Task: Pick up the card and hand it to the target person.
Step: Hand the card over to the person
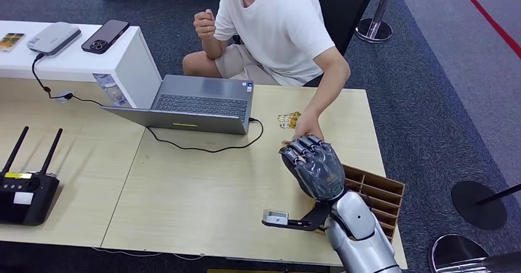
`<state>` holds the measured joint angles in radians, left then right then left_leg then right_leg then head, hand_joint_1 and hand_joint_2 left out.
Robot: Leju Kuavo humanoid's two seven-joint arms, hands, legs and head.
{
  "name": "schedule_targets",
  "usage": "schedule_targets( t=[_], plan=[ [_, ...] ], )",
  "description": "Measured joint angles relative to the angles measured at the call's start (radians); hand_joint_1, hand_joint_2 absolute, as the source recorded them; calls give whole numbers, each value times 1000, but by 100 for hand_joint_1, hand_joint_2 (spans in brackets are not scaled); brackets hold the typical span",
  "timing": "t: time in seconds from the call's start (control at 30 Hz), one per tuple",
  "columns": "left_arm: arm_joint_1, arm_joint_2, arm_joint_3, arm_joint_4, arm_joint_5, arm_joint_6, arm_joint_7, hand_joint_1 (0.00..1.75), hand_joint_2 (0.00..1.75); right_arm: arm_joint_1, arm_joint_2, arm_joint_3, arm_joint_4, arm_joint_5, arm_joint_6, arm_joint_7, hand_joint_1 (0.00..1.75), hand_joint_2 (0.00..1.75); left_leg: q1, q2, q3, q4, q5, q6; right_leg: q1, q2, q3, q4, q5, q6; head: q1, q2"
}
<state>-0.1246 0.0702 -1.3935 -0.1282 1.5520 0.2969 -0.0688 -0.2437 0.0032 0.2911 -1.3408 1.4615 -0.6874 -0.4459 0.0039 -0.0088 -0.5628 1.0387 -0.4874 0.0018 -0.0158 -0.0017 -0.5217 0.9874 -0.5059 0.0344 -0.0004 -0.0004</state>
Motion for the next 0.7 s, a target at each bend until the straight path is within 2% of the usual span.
schedule_targets(
  t=[0.03, 0.17, 0.7],
  plan=[
    [0, 0, -2, 0, -1, 0, 0, 0, 175, -5, 3, 0, 5, 1, 0, 3, 0, 175, 0, 0, 0, 0, 0, 0, 0, 0, 0, 0, 0, 0, 0, 0],
    [0, 0, -7, 0, 2, 0, -5, 0, 0, -19, 11, 0, 20, 2, 0, 7, 0, 175, 0, 0, 0, 0, 0, 0, 0, 0, 0, 0, 0, 0, 0, 0],
    [1, 1, -8, 0, 17, 8, -9, 0, 0, -34, 21, 0, 46, -12, 0, -7, 0, 175, 0, 0, 0, 0, 0, 0, 0, 0, 0, 0, 0, 0, 0, 0]
  ],
)
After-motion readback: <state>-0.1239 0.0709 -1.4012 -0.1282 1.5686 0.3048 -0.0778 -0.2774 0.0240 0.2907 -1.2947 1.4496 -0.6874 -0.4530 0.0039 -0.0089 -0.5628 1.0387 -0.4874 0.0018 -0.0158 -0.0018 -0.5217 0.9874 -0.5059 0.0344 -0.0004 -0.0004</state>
